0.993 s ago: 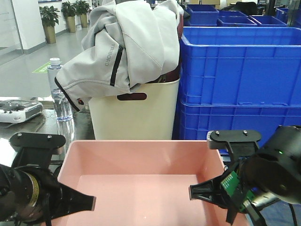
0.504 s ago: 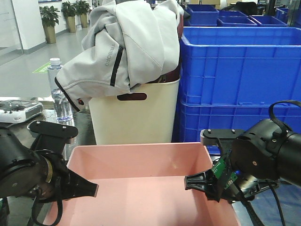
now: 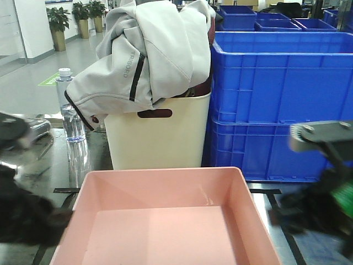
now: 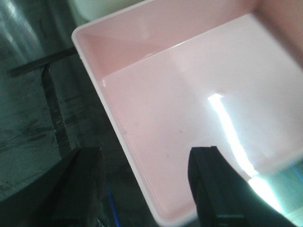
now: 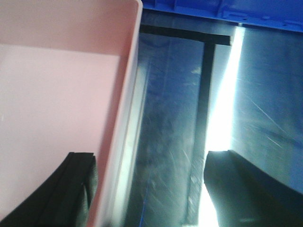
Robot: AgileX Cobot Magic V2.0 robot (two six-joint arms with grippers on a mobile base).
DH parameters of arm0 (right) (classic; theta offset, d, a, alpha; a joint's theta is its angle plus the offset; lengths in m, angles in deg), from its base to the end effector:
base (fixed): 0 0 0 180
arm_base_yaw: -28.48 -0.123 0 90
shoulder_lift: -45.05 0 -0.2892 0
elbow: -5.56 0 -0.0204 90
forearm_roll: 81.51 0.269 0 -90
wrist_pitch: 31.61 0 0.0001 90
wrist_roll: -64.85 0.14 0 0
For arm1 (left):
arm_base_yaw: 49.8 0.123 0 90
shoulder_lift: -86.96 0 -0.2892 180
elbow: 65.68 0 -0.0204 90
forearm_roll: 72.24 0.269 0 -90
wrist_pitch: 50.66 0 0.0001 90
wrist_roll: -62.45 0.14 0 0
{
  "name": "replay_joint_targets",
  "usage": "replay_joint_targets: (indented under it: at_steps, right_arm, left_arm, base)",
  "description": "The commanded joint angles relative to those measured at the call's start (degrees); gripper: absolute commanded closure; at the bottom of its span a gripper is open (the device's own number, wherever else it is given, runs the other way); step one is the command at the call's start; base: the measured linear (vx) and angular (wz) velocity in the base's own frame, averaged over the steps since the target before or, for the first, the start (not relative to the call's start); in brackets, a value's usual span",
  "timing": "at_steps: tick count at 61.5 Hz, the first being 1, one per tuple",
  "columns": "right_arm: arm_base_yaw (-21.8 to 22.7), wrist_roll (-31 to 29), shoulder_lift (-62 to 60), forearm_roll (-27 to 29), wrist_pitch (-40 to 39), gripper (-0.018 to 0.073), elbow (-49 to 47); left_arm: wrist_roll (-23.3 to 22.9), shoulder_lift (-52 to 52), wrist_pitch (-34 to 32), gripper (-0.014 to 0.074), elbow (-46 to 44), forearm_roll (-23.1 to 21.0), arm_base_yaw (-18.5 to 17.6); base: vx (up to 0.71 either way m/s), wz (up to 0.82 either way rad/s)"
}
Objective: Grab pink bin and stack on right shelf
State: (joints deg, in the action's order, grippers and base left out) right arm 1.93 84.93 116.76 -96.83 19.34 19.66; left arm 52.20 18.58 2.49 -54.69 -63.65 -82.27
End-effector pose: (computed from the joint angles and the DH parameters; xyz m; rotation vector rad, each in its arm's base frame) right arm 0.2558 0.0957 0.3394 -0.2339 2.3370 0.0706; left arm 0.2258 -0.1238 0.3681 0.4870 2.2572 -0.1980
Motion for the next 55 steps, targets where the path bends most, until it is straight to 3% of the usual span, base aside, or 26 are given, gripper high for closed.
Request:
replay_joint_targets:
  at_steps: [1, 11, 18, 28, 40, 46, 55]
  right_arm:
    - [0.3, -4.7, -8.9, -1.0, -4.1, 0.0030, 4.7]
    - [0.3, -10.5, -26.3, 1.5, -4.1, 0.0030, 15.3]
    - [0.3, -13.6, -37.7, 5.3, -2.7, 0.0030, 20.9]
    - [0.3, -17.5, -48.2, 8.7, 1.5, 0.0030, 26.5]
    - [0.3, -18.4, -49.0, 8.6, 2.1, 0.0047, 29.3]
    - [0.3, -20.1, -49.0, 8.7, 1.7, 0.0129, 29.3]
    - [0.3, -20.6, -49.0, 9.3, 1.6, 0.0352, 29.3]
  left_arm:
    - [7.7, 7.7, -2.3, 0.0079, 1.7, -6.1, 0.0]
    - [19.2, 20.8, -3.0, 0.0079, 11.8, -17.1, 0.0]
    - [22.8, 27.9, -4.4, 0.0079, 18.1, -22.3, 0.0]
    - [22.7, 34.5, -5.8, 0.0079, 25.3, -23.3, 0.0]
    - [24.1, 37.1, -8.9, 0.0113, 31.1, -23.3, 0.0]
    - [24.2, 37.1, -10.3, 0.0192, 32.2, -23.3, 0.0]
    - [24.2, 37.1, -10.7, 0.0357, 32.4, -23.3, 0.0]
  base:
    - [0.00, 0.00]
    - [0.00, 0.00]
    - [0.00, 0.00]
    - [0.00, 0.00]
    - [0.00, 0.00]
    - [0.00, 0.00]
    - [0.00, 0.00]
